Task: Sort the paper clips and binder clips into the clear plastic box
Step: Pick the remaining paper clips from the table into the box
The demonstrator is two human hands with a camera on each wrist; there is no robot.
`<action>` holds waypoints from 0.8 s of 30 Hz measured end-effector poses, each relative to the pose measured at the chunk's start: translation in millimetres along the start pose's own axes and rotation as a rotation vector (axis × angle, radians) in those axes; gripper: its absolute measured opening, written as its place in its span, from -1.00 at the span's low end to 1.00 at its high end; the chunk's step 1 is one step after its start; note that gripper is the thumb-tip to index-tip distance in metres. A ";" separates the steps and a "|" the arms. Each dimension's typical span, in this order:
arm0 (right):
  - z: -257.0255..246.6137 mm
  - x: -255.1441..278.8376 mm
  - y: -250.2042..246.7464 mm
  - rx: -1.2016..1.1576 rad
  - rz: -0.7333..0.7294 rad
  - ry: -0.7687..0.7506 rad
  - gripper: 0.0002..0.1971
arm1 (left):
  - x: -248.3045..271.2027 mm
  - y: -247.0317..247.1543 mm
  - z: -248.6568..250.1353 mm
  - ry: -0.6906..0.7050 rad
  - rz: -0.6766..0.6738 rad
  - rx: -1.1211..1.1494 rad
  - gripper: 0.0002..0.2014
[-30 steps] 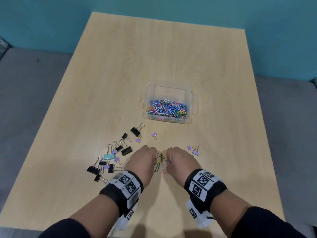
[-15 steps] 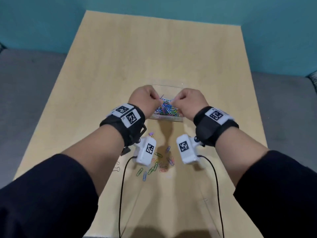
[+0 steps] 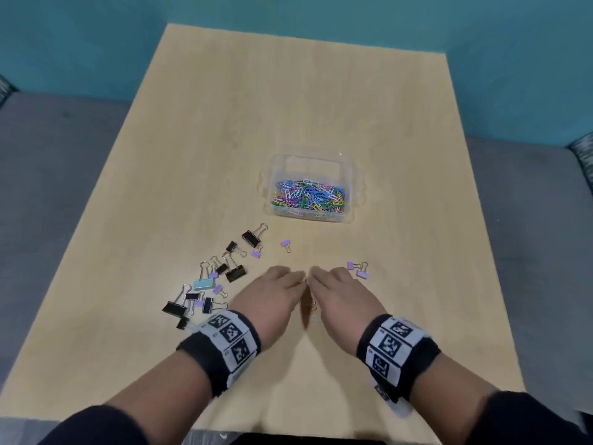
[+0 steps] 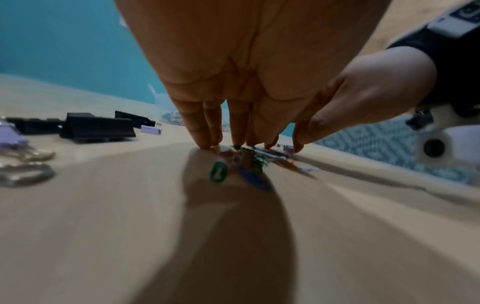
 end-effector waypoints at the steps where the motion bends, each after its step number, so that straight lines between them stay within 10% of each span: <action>1: -1.4 2.5 5.6 0.049 -0.006 -0.005 -0.45 | 2.6 3.0 1.3 0.016 0.006 -0.022 -0.49; 5: -10.1 22.4 12.3 0.018 0.028 -0.073 -0.49 | 29.5 -1.3 -2.3 -0.009 0.052 0.065 -0.67; 10: 23.0 46.8 23.9 -0.382 0.063 0.183 -0.41 | 66.9 16.3 -43.5 -0.432 0.033 0.570 -0.46; 24: -6.3 -3.7 14.3 -0.331 0.109 0.189 -0.87 | 12.4 12.7 -18.1 -0.398 0.040 0.408 -0.83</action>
Point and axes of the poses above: each hand's wrist, its own x-axis away from the middle knuckle, its own y-axis out of the palm, z = x × y, the point moved 8 cm from there along -x, towards the middle knuckle, and after that the axes turned 13 degrees about -z, right-handed, at the moved point
